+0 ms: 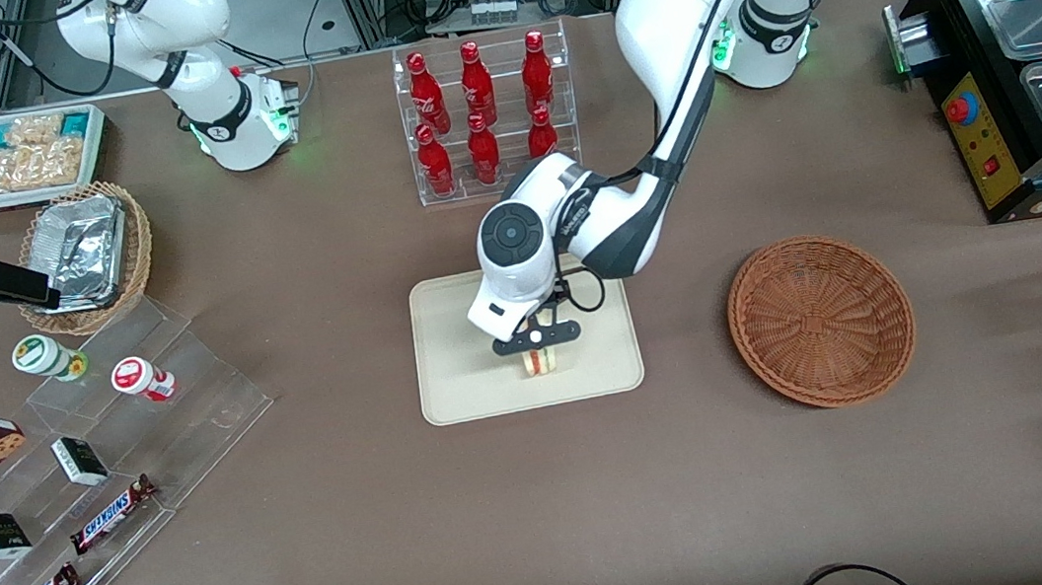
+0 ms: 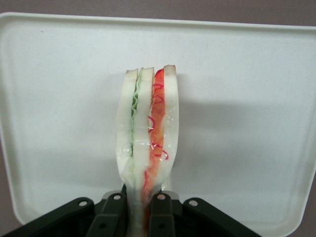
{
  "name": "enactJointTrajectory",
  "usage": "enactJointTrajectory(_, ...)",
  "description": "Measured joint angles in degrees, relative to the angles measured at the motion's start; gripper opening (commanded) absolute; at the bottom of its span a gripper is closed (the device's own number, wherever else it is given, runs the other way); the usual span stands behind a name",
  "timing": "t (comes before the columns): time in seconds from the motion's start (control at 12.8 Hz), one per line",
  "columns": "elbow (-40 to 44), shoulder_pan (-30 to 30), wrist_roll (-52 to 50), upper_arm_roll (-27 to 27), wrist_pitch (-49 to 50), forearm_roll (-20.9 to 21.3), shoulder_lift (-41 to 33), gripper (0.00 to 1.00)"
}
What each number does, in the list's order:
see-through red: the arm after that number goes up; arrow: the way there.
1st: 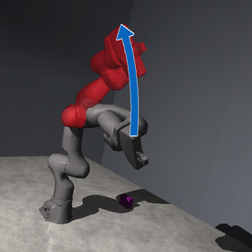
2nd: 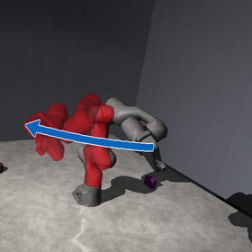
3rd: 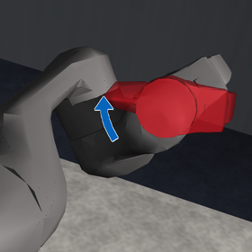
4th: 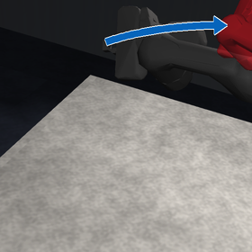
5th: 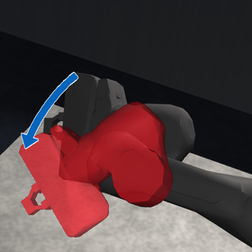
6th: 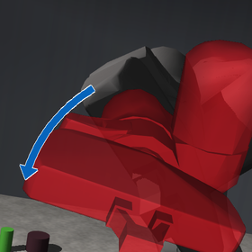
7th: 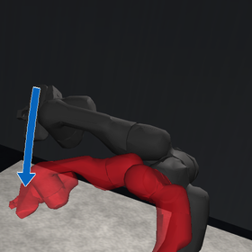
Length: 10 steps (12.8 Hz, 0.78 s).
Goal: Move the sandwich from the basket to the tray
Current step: 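Lower the sandwich onto the tray and open the left gripper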
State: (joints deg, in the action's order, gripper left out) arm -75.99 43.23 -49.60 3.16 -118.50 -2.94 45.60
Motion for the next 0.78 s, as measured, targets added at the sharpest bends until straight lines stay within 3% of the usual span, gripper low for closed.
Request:
enactJointTrajectory(0.47,0.4,0.1,-1.6,0.4,-2.6,-2.1,2.0,0.00)
enactJointTrajectory(0.62,0.4,0.1,-2.4,0.4,-3.2,-2.3,2.4,0.99)
enactJointTrajectory(0.78,0.6,0.1,-2.7,0.4,-3.2,-2.3,2.4,1.00)
